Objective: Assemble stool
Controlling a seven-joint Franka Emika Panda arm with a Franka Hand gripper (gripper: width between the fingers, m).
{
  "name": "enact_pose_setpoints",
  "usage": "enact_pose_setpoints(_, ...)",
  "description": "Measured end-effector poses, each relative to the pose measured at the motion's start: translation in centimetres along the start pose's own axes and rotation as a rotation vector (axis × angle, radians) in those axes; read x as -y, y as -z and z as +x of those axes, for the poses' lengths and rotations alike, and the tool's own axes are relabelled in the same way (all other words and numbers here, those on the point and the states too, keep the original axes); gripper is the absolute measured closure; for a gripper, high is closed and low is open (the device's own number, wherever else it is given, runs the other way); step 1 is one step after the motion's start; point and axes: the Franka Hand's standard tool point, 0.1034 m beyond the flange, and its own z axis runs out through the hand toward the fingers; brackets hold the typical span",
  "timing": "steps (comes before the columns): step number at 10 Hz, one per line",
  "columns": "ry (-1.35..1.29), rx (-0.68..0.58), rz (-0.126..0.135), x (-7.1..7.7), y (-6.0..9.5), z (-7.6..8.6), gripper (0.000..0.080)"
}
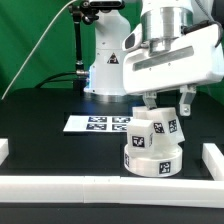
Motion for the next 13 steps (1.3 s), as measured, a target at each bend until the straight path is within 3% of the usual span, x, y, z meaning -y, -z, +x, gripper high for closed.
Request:
enact_pose_setpoints(1,0.009,0.024,-0.007,0.6,0.1,-0.4,0.017)
enact_pose_setpoints(4,0.008,0.047,-0.006,1.6,0.6,-0.3,0.0153)
enact_pose_setpoints(10,-0.003,0.045,-0.006,1.4,0.6,0.1,0.0151)
enact_pose_setpoints(13,0.002,0.075,0.004,1.9,2.1,-0.3,0.0151)
